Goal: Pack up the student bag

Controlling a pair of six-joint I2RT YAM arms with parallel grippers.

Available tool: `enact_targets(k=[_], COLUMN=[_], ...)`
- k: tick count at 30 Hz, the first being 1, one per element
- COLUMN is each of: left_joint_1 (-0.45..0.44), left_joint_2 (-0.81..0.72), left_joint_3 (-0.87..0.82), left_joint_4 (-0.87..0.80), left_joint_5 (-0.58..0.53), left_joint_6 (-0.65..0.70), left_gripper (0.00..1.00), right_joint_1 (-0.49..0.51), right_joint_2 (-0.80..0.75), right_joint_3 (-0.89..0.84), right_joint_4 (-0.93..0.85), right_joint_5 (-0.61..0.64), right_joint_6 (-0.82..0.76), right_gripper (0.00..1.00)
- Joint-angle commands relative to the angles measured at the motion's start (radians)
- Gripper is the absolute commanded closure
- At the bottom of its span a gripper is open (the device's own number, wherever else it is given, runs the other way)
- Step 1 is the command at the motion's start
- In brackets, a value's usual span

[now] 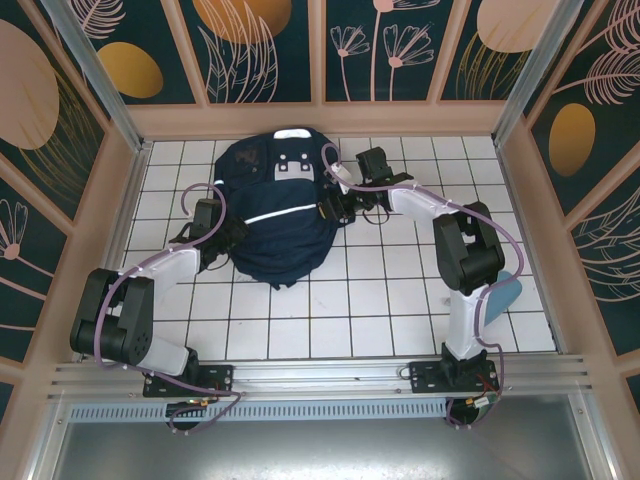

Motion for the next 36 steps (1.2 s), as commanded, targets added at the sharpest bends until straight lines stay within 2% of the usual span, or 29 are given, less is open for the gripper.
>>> enact_targets(k=[1, 5, 8, 19, 26, 36], left_joint_1=[0.019, 0.019, 0.019, 0.019, 0.019, 0.019], left_joint_2=[0.031, 0.037, 0.034, 0.031, 0.02, -0.009], left_joint_3=[-0.005, -0.004, -0.004, -0.001, 0.0, -0.031], left_joint_4=[-0.045, -0.042, -0.042, -0.037, -0.014, 0.053], left_joint_5=[-0.05, -0.046, -0.043, -0.017, 0.022, 0.135], left_joint_6=[0.023, 0.022, 0.023, 0.029, 0.025, 0.004], left_gripper=[0.56, 0.56, 0.56, 0.56, 0.57, 0.62], right_joint_1=[0.017, 0.024, 0.026, 0.029, 0.075, 0.28], right_joint_2=[0.014, 0.026, 0.036, -0.069, -0.162, -0.226], right_joint_3=[0.036, 0.047, 0.053, -0.043, -0.158, -0.246], right_joint_4=[-0.021, -0.012, -0.007, -0.049, -0.049, 0.001], right_joint_5=[-0.006, 0.055, 0.115, 0.195, 0.165, 0.292], right_joint_6=[-0.035, -0.015, 0.0, -0.033, -0.05, 0.042], right_gripper=[0.61, 0.62, 0.68, 1.0, 1.0, 1.0])
